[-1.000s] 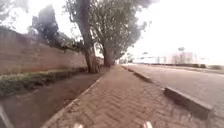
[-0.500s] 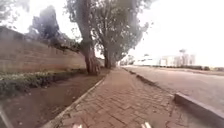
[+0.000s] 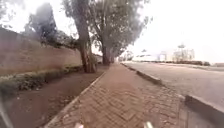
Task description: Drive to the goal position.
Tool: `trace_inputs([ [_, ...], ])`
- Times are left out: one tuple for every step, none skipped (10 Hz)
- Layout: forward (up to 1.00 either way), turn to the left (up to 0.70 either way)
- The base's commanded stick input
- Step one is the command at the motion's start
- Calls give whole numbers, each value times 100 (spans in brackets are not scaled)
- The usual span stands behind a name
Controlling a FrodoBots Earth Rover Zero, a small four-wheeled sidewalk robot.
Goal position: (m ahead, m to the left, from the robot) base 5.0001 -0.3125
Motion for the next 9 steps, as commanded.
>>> trace_inputs([
  [70, 0],
  [70, 0],
  [70, 0],
  [70, 0],
  [70, 0],
  [70, 0],
  [70, 0],
  [70, 0],
  [70, 0],
])
